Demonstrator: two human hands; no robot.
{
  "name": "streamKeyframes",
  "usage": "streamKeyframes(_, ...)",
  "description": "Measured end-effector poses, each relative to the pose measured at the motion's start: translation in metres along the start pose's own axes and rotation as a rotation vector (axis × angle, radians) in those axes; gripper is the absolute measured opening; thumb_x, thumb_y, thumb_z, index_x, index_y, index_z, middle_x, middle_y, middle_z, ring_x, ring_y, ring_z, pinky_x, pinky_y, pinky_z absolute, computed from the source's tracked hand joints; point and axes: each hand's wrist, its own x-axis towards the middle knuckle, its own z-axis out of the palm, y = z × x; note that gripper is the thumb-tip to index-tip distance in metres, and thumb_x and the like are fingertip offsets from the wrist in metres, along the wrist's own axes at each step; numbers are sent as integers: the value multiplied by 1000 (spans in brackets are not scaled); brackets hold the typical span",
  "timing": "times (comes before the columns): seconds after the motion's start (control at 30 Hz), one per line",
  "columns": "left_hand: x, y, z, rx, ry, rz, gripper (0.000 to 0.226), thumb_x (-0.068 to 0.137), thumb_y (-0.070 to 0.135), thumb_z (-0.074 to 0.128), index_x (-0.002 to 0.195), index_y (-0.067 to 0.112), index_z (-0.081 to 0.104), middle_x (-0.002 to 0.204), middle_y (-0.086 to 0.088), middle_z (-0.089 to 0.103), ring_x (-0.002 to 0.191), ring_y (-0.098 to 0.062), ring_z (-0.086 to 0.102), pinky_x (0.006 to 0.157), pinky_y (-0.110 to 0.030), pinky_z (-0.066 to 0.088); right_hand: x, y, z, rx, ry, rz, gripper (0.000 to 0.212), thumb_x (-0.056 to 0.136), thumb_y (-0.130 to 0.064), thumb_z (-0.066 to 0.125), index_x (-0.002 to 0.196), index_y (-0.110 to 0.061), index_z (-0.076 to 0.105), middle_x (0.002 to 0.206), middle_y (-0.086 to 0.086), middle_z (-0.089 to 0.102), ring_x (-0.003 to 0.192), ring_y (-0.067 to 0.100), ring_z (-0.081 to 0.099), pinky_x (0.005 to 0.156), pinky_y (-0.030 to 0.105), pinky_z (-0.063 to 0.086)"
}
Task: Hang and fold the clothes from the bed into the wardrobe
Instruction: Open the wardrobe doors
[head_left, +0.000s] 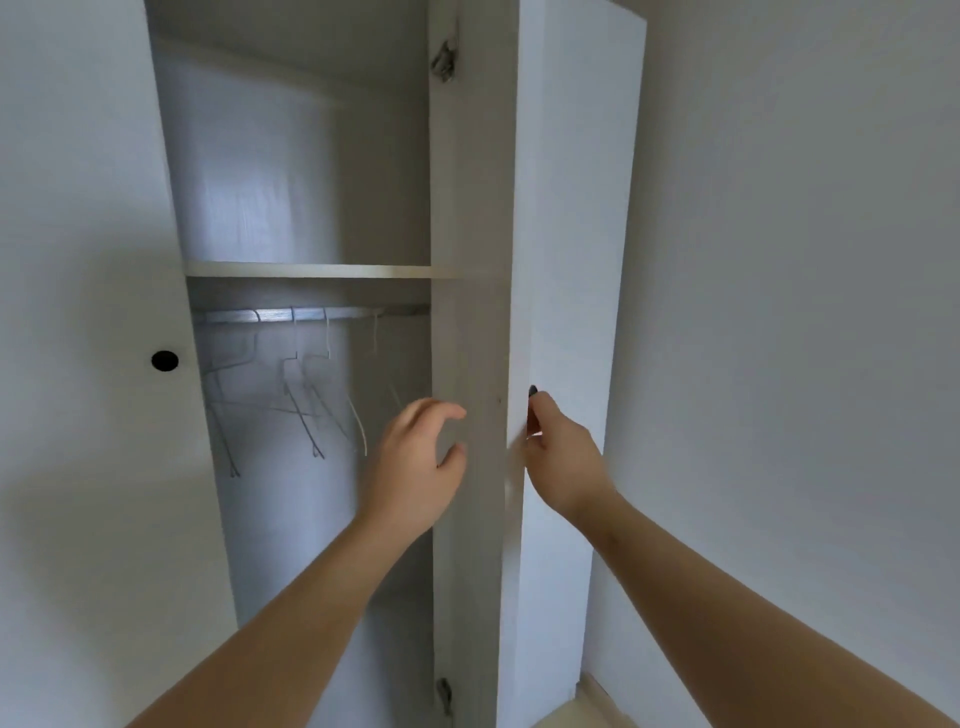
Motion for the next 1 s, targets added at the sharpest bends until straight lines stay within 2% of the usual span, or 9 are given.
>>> streamKeyframes(0.1, -3, 21, 12, -30, -43, -3, 31, 88, 12, 56, 118, 18, 56, 125, 6, 51, 97, -29, 54, 76, -15, 31, -13, 18, -12, -49, 43, 85, 27, 96, -15, 27, 70, -21, 25, 65, -2, 42, 57, 17, 36, 50, 28, 29)
streamKeyframes(0.17, -3, 30, 19, -37, -61, 10, 32, 89, 12, 55, 120, 17, 55, 126, 5, 51, 99, -27, 53, 74, -11, 27, -18, 28, -20, -31, 81, 150, 26, 98, -22, 27, 72, -19, 29, 66, -1, 45, 58, 18, 40, 52, 29, 32)
streamKeyframes(0.27, -1, 40, 27, -39, -85, 29, 34, 89, 13, 54, 123, 18, 54, 129, 5, 50, 117, -15, 45, 79, -9, 24, -26, 38, -34, 26, 97, 249, 16, 97, -22, 33, 103, -15, 45, 91, -1, 58, 81, 23, 56, 69, 32, 46)
streamKeyframes(0.33, 1, 42, 32, -38, -91, 33, 35, 89, 13, 55, 124, 18, 53, 129, 5, 49, 120, -14, 42, 81, -10, 24, -30, 44, -43, 53, 104, 267, 31, 93, -16, 38, 124, -15, 42, 113, 1, 57, 96, 23, 57, 77, 31, 46)
streamKeyframes(0.4, 2, 43, 35, -37, -96, 41, 35, 89, 11, 55, 123, 17, 53, 129, 4, 50, 120, -14, 43, 81, -10, 24, -33, 47, -51, 62, 136, 234, 40, 91, -13, 40, 130, -17, 39, 125, 3, 53, 101, 22, 55, 78, 27, 42)
streamKeyframes(0.57, 4, 35, 35, -22, -97, 2, 36, 89, 15, 54, 124, 21, 52, 125, 7, 49, 112, -17, 47, 78, -17, 29, -30, 43, -47, 99, 81, 160, 37, 91, -14, 42, 127, -22, 41, 108, -3, 53, 89, 17, 54, 70, 27, 45)
streamKeyframes(0.7, 6, 13, 22, -7, -77, -25, 36, 89, 16, 55, 124, 22, 53, 126, 6, 52, 116, -15, 48, 88, -24, 37, -20, 30, -27, 137, 44, 117, 34, 93, -12, 39, 126, -20, 44, 90, -7, 53, 77, 15, 54, 56, 19, 39)
streamKeyframes(0.83, 9, -16, 1, 39, -43, -70, 34, 88, 15, 56, 121, 21, 54, 119, 4, 57, 113, -15, 50, 86, -25, 38, -2, 12, 2, 172, -11, 90, 33, 91, -11, 38, 122, -18, 46, 83, -10, 51, 75, 18, 53, 63, 26, 41)
streamKeyframes(1.0, 22, -61, -39, 104, 29, -110, 33, 86, 12, 58, 118, 19, 58, 114, 1, 57, 103, -17, 55, 85, -28, 42, 32, -20, 48, 209, -78, 50, 29, 89, -9, 40, 115, -16, 50, 85, -3, 55, 74, 22, 51, 64, 23, 38)
